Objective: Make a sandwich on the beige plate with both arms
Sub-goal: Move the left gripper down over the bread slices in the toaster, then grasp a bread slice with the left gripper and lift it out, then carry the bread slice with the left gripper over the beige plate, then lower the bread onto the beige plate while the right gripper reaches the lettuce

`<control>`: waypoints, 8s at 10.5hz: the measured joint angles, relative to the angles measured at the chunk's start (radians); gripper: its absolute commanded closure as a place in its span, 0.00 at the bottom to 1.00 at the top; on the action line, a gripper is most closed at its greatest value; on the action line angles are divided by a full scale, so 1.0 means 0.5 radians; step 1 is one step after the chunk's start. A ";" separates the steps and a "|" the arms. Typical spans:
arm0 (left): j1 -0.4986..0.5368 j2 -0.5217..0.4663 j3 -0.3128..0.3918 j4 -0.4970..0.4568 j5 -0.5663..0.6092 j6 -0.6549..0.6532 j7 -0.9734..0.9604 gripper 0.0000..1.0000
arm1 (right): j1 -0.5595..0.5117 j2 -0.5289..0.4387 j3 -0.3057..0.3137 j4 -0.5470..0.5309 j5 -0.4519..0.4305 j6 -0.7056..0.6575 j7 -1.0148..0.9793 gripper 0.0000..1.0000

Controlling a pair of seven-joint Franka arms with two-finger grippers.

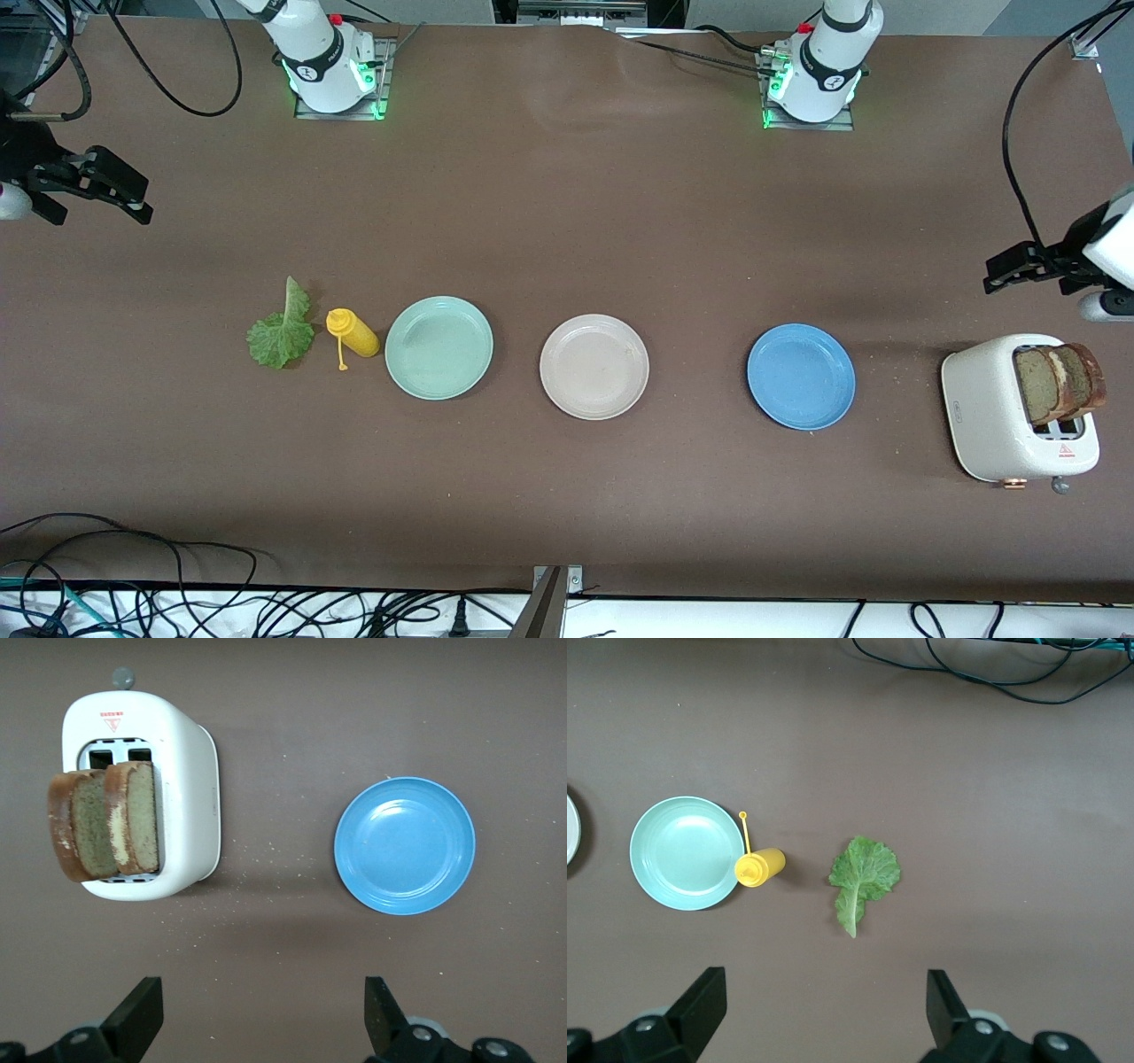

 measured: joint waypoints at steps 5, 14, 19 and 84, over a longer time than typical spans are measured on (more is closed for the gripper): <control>0.119 0.315 0.001 0.225 0.106 0.076 0.060 0.00 | 0.000 0.000 0.000 0.001 0.000 0.000 0.000 0.00; 0.261 0.676 0.001 0.278 0.151 0.514 0.104 0.23 | 0.001 0.000 0.001 0.001 0.004 0.000 0.001 0.00; 0.289 0.720 0.001 0.279 0.152 0.514 0.108 0.35 | 0.001 0.000 0.001 0.001 0.005 0.000 0.001 0.00; -0.897 0.976 -0.299 0.099 -0.645 0.921 -1.686 0.00 | -0.003 0.136 -0.082 -0.835 0.008 0.397 0.147 0.00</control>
